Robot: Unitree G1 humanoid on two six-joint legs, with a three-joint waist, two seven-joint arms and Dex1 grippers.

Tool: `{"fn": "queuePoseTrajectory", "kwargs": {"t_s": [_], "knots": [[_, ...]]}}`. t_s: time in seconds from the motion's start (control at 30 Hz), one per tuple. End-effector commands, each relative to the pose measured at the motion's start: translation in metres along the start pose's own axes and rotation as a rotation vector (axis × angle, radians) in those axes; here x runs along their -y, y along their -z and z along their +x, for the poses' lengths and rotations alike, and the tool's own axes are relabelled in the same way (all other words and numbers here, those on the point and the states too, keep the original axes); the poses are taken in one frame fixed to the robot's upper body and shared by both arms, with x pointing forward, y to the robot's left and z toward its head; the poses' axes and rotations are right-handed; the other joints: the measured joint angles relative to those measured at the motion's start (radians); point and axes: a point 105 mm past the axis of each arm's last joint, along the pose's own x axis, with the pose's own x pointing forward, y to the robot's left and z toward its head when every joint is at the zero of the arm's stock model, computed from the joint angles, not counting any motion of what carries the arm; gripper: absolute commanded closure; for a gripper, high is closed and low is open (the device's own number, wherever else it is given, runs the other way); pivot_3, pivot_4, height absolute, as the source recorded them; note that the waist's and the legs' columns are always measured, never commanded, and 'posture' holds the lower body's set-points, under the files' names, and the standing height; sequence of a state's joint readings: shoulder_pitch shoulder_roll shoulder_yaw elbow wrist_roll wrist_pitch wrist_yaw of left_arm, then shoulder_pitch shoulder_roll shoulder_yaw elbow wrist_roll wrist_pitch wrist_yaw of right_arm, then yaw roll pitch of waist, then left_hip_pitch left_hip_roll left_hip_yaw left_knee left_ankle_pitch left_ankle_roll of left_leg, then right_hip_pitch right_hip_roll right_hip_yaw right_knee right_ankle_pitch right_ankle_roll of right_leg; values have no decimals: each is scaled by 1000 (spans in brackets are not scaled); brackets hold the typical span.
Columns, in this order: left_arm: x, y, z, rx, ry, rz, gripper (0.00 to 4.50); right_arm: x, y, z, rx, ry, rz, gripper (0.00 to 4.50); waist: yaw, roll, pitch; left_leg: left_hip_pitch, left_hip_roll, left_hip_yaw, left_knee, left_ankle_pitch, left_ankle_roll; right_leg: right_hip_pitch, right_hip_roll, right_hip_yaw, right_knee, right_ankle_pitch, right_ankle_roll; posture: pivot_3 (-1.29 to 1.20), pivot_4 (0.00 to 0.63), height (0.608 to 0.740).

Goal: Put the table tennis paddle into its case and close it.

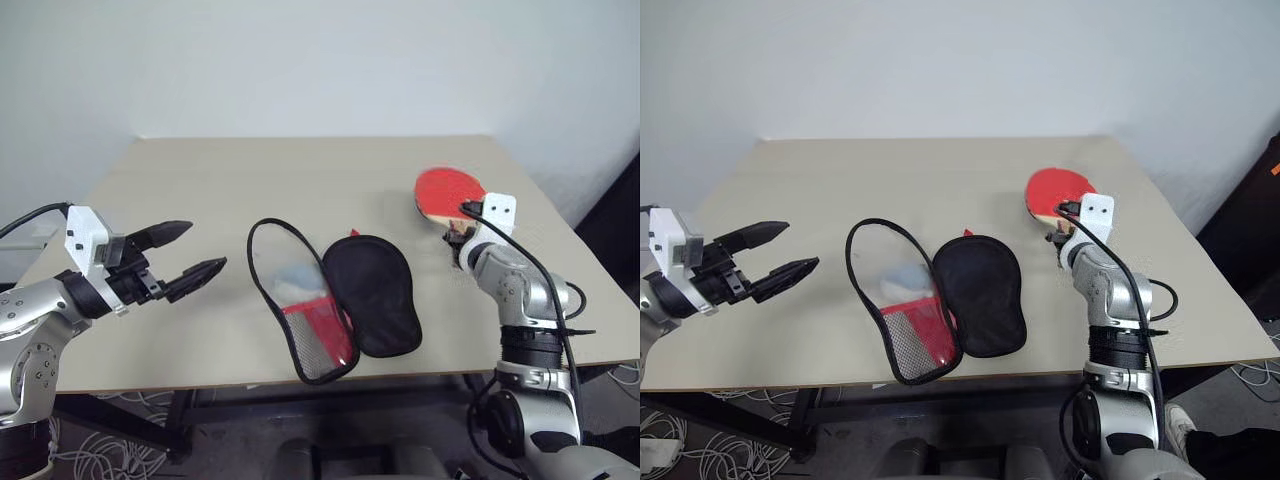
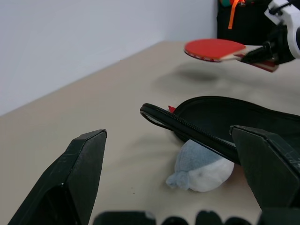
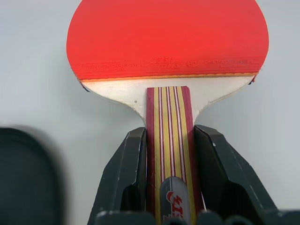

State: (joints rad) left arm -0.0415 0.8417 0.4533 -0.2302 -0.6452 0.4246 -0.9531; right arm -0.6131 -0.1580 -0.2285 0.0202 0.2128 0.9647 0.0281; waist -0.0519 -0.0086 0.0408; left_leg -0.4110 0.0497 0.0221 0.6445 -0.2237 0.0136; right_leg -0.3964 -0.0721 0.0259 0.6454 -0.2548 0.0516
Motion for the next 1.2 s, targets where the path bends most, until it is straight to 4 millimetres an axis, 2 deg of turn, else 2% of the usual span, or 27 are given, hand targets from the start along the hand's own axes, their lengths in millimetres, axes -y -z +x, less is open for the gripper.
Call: {"fn": "queuePoseTrajectory", "kwargs": {"t_s": [0.03,0.2,0.33,0.47,0.57,0.93,1.1,1.2], "knots": [[-1,-15,-3,37,3,51,0,-40,-15,-20,48,-211,-67,3320,0,0,0,0,0,0,0,0,0,0,0,0,0,0,0,0,0,740],[3,-13,-3,36,20,44,0,-86,25,-41,-102,-412,-145,3320,1,0,0,0,0,0,0,0,0,0,0,0,0,0,0,0,0,740],[1,-11,-2,30,19,42,0,-108,47,-54,-184,-494,-176,3320,4,0,0,0,0,0,0,0,0,0,0,0,0,0,0,0,0,740],[0,-11,-2,28,20,40,0,-100,66,-53,-263,-429,-197,3320,5,-1,-1,0,0,0,1,0,0,0,0,0,0,0,0,0,0,740],[1,-9,-2,25,21,36,0,-95,71,-55,-284,-397,-199,3320,4,-1,-1,0,0,0,1,0,0,0,0,0,0,0,0,0,0,740],[-1,-6,-2,19,19,28,0,-69,66,-60,-288,-295,-210,3320,5,-1,-1,0,0,0,1,0,0,0,0,0,0,0,0,0,0,740],[-1,-6,0,23,19,27,0,-68,61,-64,-282,-288,-211,3320,5,-1,-1,0,0,0,1,0,0,0,0,0,0,0,0,0,0,740],[-2,-6,0,25,17,26,0,-66,65,-68,-301,-271,-205,3320,5,-1,-1,0,0,0,1,0,0,0,0,0,0,0,0,0,0,740]]}}
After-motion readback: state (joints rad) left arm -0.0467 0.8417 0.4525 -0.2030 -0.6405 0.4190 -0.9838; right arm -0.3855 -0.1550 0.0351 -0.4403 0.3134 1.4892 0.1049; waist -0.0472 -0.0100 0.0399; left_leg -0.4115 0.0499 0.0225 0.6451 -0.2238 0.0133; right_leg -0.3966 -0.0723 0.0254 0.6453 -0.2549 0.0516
